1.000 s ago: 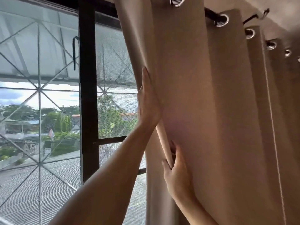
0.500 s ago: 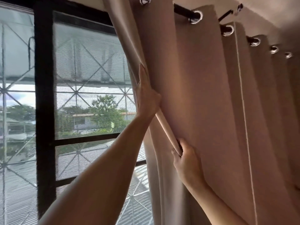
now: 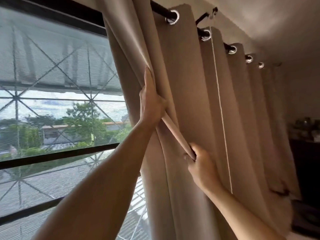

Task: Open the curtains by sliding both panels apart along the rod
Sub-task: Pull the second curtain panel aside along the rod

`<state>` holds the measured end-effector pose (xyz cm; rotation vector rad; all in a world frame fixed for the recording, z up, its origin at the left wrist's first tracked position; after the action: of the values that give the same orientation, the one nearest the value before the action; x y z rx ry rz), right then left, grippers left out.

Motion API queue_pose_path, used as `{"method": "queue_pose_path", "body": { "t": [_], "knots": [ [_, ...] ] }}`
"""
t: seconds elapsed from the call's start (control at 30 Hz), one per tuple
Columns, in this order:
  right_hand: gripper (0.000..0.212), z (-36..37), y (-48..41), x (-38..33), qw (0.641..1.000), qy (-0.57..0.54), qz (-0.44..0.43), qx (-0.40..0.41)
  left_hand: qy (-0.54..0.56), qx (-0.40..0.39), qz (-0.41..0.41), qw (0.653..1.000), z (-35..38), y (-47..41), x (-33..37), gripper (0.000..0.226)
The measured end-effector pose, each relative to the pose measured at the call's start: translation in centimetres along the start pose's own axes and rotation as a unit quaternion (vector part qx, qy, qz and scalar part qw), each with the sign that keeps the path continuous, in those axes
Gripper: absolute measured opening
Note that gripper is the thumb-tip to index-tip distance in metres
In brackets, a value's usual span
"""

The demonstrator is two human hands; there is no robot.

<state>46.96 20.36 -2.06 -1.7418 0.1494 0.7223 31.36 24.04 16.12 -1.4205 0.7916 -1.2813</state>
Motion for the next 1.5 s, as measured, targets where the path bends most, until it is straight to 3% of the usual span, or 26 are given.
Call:
{"method": "queue_pose_path", "body": {
  "t": [0.47, 0.77, 0.97, 1.07, 1.4, 1.5],
  "knots": [
    [0.018, 1.7, -5.2, 6.4, 0.999, -0.035, 0.037, 0.008, 0.1, -0.023, 0.038, 0.994, 7.9, -0.1, -2.8, 0.098],
    [0.028, 1.6, -6.7, 8.3, 0.999, -0.032, 0.005, 0.04, 0.14, -0.024, 0.05, 0.989, 10.7, 0.3, -3.9, 0.097],
    [0.04, 1.9, -7.9, 11.3, 0.998, -0.041, 0.015, 0.036, 0.145, -0.03, 0.029, 0.989, 13.3, 0.7, -4.6, 0.098],
    [0.03, 1.8, -8.9, 12.9, 0.998, -0.041, 0.012, 0.037, 0.138, -0.033, 0.032, 0.989, 15.0, 0.8, -4.6, 0.098],
    [0.042, 0.9, -13.1, 18.4, 0.996, -0.077, 0.008, 0.032, 0.105, -0.039, 0.041, 0.993, 22.7, 1.0, -4.6, 0.096],
    [0.034, 0.5, -14.7, 20.1, 0.996, -0.092, 0.006, 0.021, 0.1, -0.045, 0.04, 0.993, 25.2, 1.0, -4.8, 0.097]
  ]
}}
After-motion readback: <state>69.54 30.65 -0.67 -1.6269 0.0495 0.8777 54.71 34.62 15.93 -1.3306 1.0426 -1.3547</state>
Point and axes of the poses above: each hand's wrist, its own y-axis away from the middle knuckle, its own z-axis out of the palm, x = y × z, the point moved 10 cm from there along -y, towards the middle knuckle, and after that the axes turned 9 degrees about x, right-handed, at the moved point
